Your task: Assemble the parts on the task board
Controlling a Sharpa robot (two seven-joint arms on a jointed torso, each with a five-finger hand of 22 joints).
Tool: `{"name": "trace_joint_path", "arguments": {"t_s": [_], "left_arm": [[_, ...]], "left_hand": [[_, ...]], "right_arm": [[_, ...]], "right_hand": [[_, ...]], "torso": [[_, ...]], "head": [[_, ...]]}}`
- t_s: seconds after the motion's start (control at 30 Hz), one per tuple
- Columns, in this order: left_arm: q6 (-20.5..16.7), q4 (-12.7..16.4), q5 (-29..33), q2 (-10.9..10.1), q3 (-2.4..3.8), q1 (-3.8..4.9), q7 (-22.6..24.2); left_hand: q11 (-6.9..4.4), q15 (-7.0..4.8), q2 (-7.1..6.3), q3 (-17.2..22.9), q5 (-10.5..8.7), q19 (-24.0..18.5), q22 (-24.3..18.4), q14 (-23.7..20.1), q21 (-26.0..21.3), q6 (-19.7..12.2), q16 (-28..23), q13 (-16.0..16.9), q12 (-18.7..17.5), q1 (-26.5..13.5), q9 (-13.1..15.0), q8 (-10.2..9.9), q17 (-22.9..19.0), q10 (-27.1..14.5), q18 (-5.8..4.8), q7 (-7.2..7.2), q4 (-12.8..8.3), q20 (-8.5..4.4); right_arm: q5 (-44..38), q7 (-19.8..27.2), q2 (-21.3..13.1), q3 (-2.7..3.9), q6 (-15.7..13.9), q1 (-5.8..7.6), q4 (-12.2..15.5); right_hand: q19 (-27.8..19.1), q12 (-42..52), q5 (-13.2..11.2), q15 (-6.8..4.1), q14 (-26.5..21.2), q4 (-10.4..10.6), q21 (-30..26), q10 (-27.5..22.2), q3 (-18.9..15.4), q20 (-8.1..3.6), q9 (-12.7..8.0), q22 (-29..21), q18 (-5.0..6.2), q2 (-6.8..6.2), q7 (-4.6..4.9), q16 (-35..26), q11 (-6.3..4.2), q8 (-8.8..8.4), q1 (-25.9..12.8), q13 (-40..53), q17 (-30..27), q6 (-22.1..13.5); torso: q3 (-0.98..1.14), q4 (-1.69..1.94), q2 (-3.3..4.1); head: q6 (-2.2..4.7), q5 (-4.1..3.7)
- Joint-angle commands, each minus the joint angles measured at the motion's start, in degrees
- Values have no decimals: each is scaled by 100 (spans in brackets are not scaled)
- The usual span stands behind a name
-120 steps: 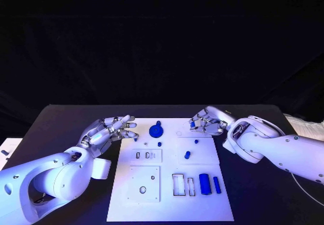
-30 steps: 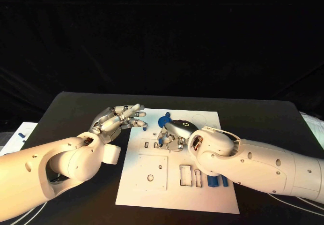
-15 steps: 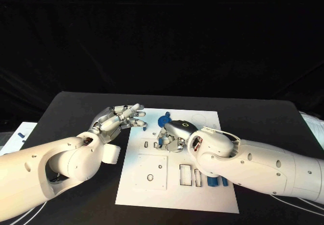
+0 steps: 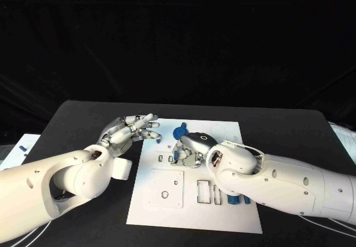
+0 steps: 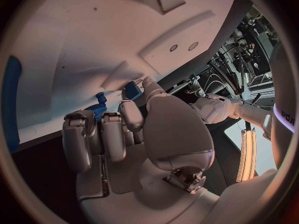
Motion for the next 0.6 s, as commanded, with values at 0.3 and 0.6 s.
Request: {"name": "trace_joint_path", "arguments": {"t_s": [0.3, 0.6], "left_arm": [[145, -21, 9, 12, 3, 2, 1], [122, -83, -42, 24, 2, 2, -230]], "left_hand": [[11, 1, -2, 9, -7, 37, -4, 45, 2, 42, -26, -3, -36, 37, -4, -33, 23, 52, 61, 0, -26, 18], [5, -21, -28, -13, -11, 99, 14, 174, 43, 44, 28, -1, -79, 19, -5, -69, 109, 61, 69, 1, -33, 3]], "right_arm": [[64, 464, -59, -37, -1187, -65, 58], [854, 1707, -386, 50, -1242, -22, 366]], "right_hand": [[351, 430, 53, 52, 426, 43, -45, 53, -89, 52, -31, 1225, -2, -49, 18, -36, -32, -19, 26, 1706, 860, -93], [332, 375, 139, 63, 417, 227, -61, 26, -274, 66, -26, 1202, 4, -71, 28, -72, -21, -3, -11, 1663, 827, -129]], "torso": [[3, 4, -2], [-2, 5, -11]], "head": [[24, -6], [44, -13]]}}
